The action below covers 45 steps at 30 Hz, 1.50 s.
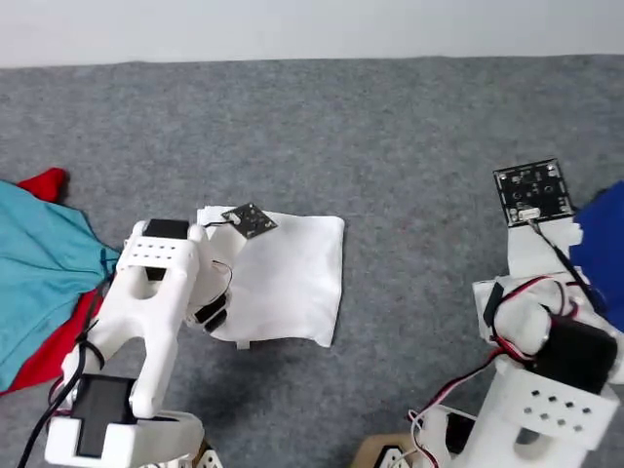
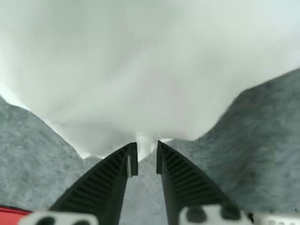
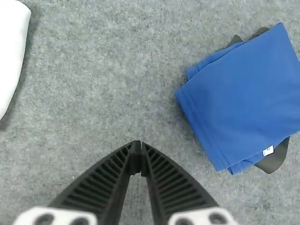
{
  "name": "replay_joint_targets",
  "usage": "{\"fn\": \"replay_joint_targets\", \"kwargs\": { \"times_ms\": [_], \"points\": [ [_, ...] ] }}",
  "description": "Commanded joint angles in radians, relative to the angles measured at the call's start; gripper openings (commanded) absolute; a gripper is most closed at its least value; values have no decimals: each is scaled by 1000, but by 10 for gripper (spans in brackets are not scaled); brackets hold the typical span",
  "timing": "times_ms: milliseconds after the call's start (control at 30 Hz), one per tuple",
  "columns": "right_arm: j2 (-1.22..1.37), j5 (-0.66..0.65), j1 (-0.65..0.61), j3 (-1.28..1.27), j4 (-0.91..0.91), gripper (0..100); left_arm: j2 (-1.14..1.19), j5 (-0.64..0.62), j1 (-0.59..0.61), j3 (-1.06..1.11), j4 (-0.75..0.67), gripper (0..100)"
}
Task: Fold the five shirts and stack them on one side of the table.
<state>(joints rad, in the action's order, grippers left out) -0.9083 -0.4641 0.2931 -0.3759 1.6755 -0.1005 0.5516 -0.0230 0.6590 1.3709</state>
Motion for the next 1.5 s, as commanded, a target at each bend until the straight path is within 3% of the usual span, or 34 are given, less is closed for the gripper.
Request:
{"fn": "replay_joint_targets", "kwargs": {
  "times_ms": [0, 433, 833, 900, 1133, 1467],
  "points": [
    [-16, -11, 7, 8, -18, 9, -54, 6, 0, -4, -41, 88],
    [-16, -11, 5, 5, -18, 9, -52, 8, 0, -30, -25, 88],
    [-19, -11, 5, 8, -18, 9, -61, 51, 2, 117, -58, 42],
    [-19, -11, 5, 8, -18, 9, -61, 52, 0, 102, -29, 2],
    [-22, -11, 5, 8, -18, 9, -63, 51, 5, 8, 60, 2],
    [-16, -11, 4, 6, -22, 9, -63, 46, 206, -93, 112, 2]
  ]
}}
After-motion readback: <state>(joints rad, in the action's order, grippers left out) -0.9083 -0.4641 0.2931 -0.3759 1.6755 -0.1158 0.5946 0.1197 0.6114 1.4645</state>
